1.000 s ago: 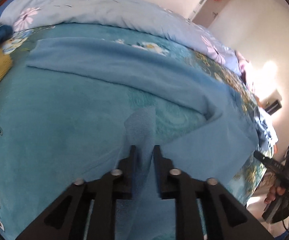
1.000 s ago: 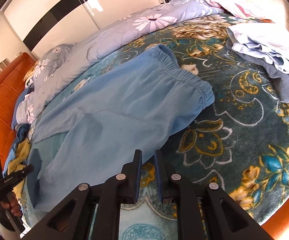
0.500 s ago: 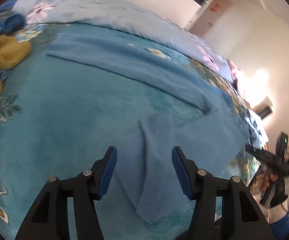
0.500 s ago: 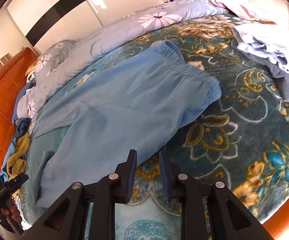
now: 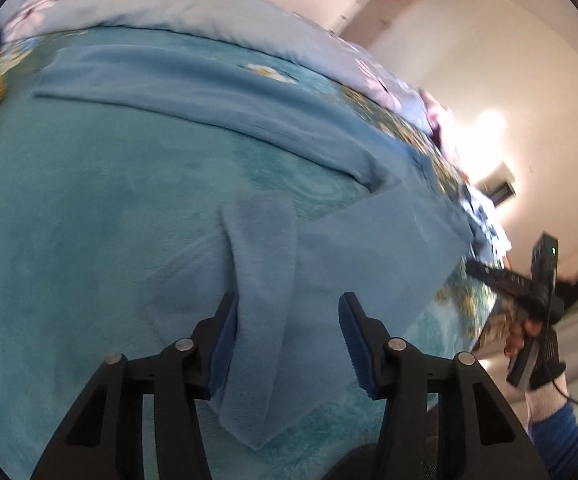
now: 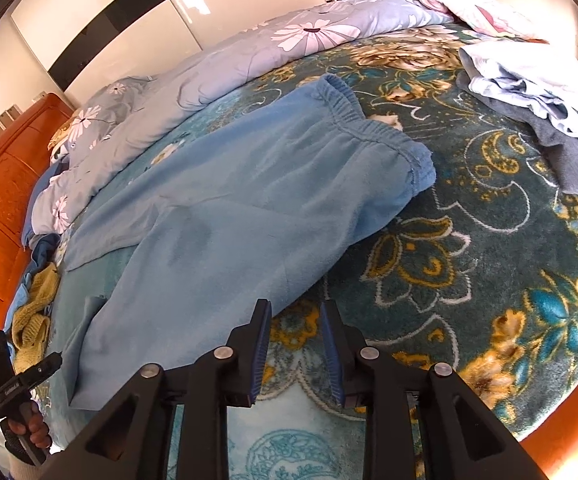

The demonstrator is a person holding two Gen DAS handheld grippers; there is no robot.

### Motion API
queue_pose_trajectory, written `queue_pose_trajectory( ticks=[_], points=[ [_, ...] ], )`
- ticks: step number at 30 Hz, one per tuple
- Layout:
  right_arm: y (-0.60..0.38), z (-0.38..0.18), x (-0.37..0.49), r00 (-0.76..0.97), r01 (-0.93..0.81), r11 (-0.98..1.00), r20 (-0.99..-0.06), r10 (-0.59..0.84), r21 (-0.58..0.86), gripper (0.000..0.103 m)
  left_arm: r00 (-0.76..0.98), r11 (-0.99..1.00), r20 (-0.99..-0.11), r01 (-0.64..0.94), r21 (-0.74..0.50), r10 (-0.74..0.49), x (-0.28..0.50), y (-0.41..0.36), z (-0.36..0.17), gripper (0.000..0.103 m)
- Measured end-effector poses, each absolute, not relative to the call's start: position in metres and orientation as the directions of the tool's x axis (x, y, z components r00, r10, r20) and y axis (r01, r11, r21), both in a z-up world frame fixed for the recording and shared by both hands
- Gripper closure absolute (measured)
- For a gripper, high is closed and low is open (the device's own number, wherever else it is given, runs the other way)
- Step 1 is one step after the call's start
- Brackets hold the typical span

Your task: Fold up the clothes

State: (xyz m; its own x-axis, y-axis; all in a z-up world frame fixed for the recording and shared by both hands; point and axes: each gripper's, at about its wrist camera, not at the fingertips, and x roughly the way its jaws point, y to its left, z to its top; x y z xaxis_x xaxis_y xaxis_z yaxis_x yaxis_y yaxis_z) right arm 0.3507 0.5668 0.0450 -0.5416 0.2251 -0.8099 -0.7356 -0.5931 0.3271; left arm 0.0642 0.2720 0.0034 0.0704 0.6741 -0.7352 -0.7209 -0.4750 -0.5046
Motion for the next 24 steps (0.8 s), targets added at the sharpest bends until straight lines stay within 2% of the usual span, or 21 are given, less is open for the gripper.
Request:
queue_pose_trajectory(
  ticks=[2, 5, 7, 9, 10, 15, 18, 20, 23, 24],
  points=[
    [0.566, 0.043, 0.351, -0.541, -0.736, -0.592, -0.811, 0.222, 0.329, 0.075, 0.083, -0.479, -0.749, -0.722, -0.5, 0.657, 0.058, 0.28, 0.0, 0.05],
    [0.563, 0.042, 0.351, -0.542, -0.734, -0.593, -0.812, 0.217, 0.331, 0.075, 0.124, -0.487, -0.726, -0.664, -0.567, 0.676, 0.041, 0.282, -0.009, 0.053],
    [0.561, 0.041, 0.351, -0.541, -0.733, -0.595, -0.813, 0.215, 0.331, 0.075, 0.131, -0.485, -0.695, -0.625, -0.611, 0.707, 0.034, 0.28, -0.008, 0.066],
    [0.561, 0.041, 0.351, -0.541, -0.734, -0.594, -0.813, 0.216, 0.33, 0.075, 0.117, -0.484, -0.673, -0.608, -0.63, 0.73, 0.033, 0.277, -0.006, 0.091],
    [0.562, 0.042, 0.351, -0.541, -0.735, -0.592, -0.813, 0.216, 0.331, 0.075, 0.096, -0.492, -0.672, -0.606, -0.625, 0.734, 0.035, 0.275, -0.005, 0.096],
    [0.564, 0.039, 0.348, -0.539, -0.74, -0.581, -0.816, 0.209, 0.34, 0.072, -0.079, -0.575, -0.659, -0.574, -0.583, 0.748, 0.039, 0.254, 0.01, 0.101],
    [0.563, 0.037, 0.346, -0.542, -0.736, -0.581, -0.816, 0.201, 0.346, 0.072, -0.261, -0.632, -0.592, -0.492, -0.599, 0.763, 0.034, 0.207, 0.033, 0.101],
    [0.562, 0.035, 0.346, -0.543, -0.737, -0.581, -0.815, 0.203, 0.346, 0.072, -0.417, -0.692, -0.552, -0.419, -0.588, 0.722, 0.035, 0.159, 0.046, 0.101],
    [0.564, 0.029, 0.351, -0.536, -0.747, -0.567, -0.819, 0.203, 0.348, 0.071, -0.494, -0.734, -0.559, -0.301, -0.609, 0.666, 0.036, 0.105, 0.034, 0.101],
    [0.565, 0.026, 0.352, -0.535, -0.751, -0.559, -0.821, 0.201, 0.352, 0.071, -0.486, -0.749, -0.588, -0.259, -0.61, 0.646, 0.034, 0.092, 0.021, 0.101]
  ],
)
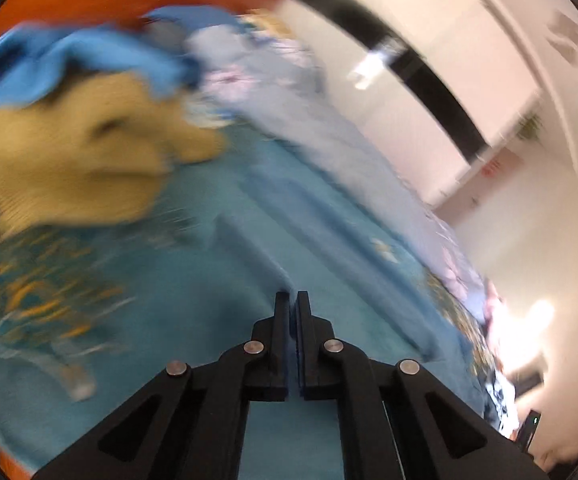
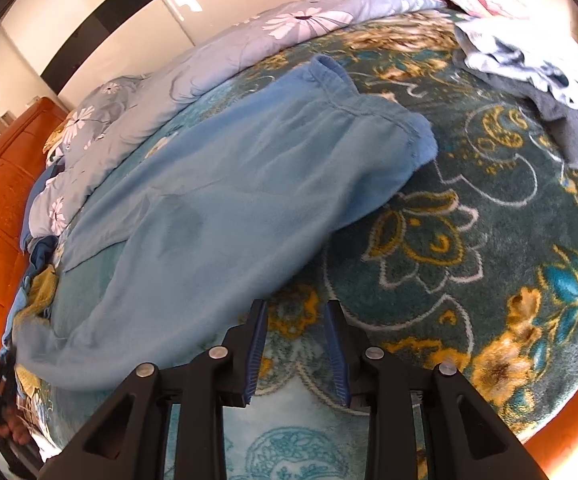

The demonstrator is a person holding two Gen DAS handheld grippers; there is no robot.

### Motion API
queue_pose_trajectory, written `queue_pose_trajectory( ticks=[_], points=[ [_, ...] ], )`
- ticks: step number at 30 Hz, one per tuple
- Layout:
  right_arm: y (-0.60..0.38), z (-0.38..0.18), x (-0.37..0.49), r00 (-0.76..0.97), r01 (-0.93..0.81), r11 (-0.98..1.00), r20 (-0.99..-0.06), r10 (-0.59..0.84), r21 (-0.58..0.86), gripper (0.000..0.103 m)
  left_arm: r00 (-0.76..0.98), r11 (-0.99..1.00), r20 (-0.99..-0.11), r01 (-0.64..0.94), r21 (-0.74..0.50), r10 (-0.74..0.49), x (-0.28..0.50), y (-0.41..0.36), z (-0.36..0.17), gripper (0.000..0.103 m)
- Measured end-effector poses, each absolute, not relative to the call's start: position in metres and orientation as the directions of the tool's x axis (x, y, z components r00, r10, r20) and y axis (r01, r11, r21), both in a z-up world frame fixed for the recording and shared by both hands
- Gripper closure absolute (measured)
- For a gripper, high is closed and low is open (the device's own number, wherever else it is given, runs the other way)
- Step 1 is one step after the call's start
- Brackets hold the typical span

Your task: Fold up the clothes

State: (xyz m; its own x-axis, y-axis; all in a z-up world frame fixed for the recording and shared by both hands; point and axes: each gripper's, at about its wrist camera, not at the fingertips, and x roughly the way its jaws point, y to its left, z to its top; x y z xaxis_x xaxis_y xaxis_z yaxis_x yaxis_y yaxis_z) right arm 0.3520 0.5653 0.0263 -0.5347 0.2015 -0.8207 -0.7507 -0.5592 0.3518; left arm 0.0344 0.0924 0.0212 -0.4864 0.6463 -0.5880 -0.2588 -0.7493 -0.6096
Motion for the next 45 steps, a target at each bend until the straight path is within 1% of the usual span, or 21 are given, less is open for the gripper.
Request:
queue_pose_trajectory(
  ticks=[2, 6, 9, 11, 15, 18, 19, 20, 24, 28, 32, 34, 36, 38, 40, 43, 45],
  points=[
    [0.568, 0.021, 0.354, -0.533, -0.758, -0.542, -0.823, 0.194, 0.363, 0.071, -0.454, -0.768, -0.639, -0.193, -0.61, 0.621, 0.035, 0.079, -0.003, 0.101],
    [0.573, 0.014, 0.356, -0.54, -0.764, -0.514, -0.823, 0.179, 0.39, 0.071, -0.414, -0.773, -0.672, -0.143, -0.618, 0.614, 0.04, 0.07, -0.029, 0.101],
    [0.577, 0.013, 0.355, -0.545, -0.76, -0.515, -0.821, 0.171, 0.397, 0.071, -0.416, -0.747, -0.646, -0.138, -0.651, 0.64, 0.033, 0.074, -0.022, 0.101],
    [0.583, 0.013, 0.352, -0.546, -0.758, -0.515, -0.821, 0.166, 0.4, 0.071, -0.43, -0.724, -0.612, -0.167, -0.669, 0.664, 0.023, 0.081, -0.006, 0.101],
    [0.597, 0.018, 0.341, -0.551, -0.749, -0.529, -0.819, 0.16, 0.4, 0.071, -0.454, -0.725, -0.586, -0.235, -0.648, 0.671, -0.002, 0.093, 0.024, 0.101],
    [0.609, 0.021, 0.329, -0.555, -0.74, -0.54, -0.817, 0.154, 0.401, 0.072, -0.458, -0.721, -0.575, -0.264, -0.641, 0.678, -0.012, 0.1, 0.036, 0.101],
    [0.612, 0.023, 0.325, -0.563, -0.734, -0.542, -0.813, 0.148, 0.409, 0.074, -0.459, -0.721, -0.573, -0.267, -0.64, 0.679, -0.015, 0.103, 0.037, 0.101],
    [0.614, 0.026, 0.32, -0.571, -0.726, -0.55, -0.808, 0.148, 0.412, 0.08, -0.46, -0.72, -0.572, -0.269, -0.639, 0.679, -0.016, 0.103, 0.038, 0.101],
    [0.62, 0.044, 0.3, -0.592, -0.694, -0.6, -0.79, 0.159, 0.399, 0.083, -0.464, -0.727, -0.579, -0.251, -0.639, 0.67, -0.021, 0.103, 0.037, 0.101],
    [0.629, 0.049, 0.269, -0.582, -0.673, -0.638, -0.8, 0.146, 0.374, 0.083, -0.46, -0.734, -0.594, -0.224, -0.642, 0.66, -0.03, 0.103, 0.034, 0.101],
    [0.639, 0.032, 0.25, -0.532, -0.699, -0.624, -0.837, 0.127, 0.349, 0.083, -0.446, -0.747, -0.621, -0.198, -0.634, 0.645, -0.038, 0.102, 0.03, 0.101],
    [0.639, 0.034, 0.25, -0.54, -0.685, -0.639, -0.832, 0.125, 0.349, 0.083, -0.437, -0.756, -0.634, -0.196, -0.625, 0.637, -0.042, 0.104, 0.027, 0.101],
    [0.637, 0.042, 0.258, -0.573, -0.668, -0.645, -0.809, 0.129, 0.37, 0.083, -0.431, -0.768, -0.65, -0.194, -0.611, 0.626, -0.044, 0.107, 0.023, 0.101],
    [0.636, 0.054, 0.279, -0.627, -0.651, -0.639, -0.766, 0.146, 0.411, 0.083, -0.424, -0.774, -0.661, -0.187, -0.605, 0.619, -0.046, 0.108, 0.018, 0.101],
    [0.638, 0.064, 0.307, -0.653, -0.662, -0.614, -0.733, 0.191, 0.429, 0.083, -0.42, -0.775, -0.667, -0.175, -0.607, 0.616, -0.046, 0.108, 0.014, 0.101],
    [0.647, 0.059, 0.347, -0.64, -0.716, -0.536, -0.727, 0.249, 0.447, 0.083, -0.414, -0.777, -0.673, -0.159, -0.609, 0.612, -0.045, 0.107, 0.007, 0.101],
    [0.653, 0.047, 0.363, -0.633, -0.735, -0.483, -0.736, 0.239, 0.476, 0.08, -0.412, -0.779, -0.678, -0.148, -0.61, 0.609, -0.043, 0.105, 0.002, 0.101]
  ],
)
